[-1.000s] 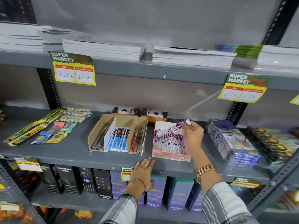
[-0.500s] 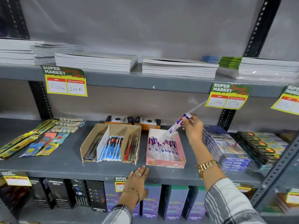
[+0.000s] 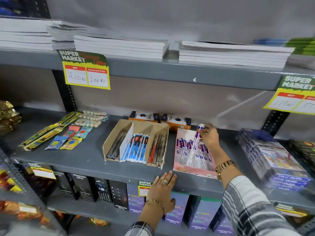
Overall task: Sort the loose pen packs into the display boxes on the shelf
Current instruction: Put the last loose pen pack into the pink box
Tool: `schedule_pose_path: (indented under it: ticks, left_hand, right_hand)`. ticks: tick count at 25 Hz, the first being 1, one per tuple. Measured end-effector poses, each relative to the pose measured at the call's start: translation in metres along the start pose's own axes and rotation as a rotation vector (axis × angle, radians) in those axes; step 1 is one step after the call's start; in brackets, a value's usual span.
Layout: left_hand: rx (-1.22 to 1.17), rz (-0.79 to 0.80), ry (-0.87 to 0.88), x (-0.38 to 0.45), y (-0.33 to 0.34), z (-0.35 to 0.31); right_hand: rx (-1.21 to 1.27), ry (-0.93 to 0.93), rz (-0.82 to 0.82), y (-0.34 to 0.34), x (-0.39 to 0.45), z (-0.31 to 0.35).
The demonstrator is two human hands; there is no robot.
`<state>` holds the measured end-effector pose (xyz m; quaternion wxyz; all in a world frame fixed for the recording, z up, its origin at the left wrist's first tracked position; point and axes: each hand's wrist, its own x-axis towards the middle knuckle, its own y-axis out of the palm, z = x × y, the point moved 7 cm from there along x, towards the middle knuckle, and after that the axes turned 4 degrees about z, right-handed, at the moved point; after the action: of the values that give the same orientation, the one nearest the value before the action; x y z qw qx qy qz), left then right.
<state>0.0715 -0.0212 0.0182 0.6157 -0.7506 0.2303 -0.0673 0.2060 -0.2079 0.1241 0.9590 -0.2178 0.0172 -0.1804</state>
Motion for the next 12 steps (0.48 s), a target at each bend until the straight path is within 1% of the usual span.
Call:
schedule_pose_path:
  ticks: [5,9,12]
  left_hand:
    - [-0.047,-0.032,0.007,-0.002,0.001,0.002]
    - [-0.062,-0.025,0.007,-0.003,0.001,0.002]
    - [-0.056,-0.016,0.004,-0.003,0.001,0.002]
  right_hand:
    - [-0.186,0.085,0.123,0.027,0.007,-0.021]
    - [-0.22,0.166,0.134,0.038,0.009,-0.031]
    - [-0.299,0.193,0.102,0.036,0.005,-0.031]
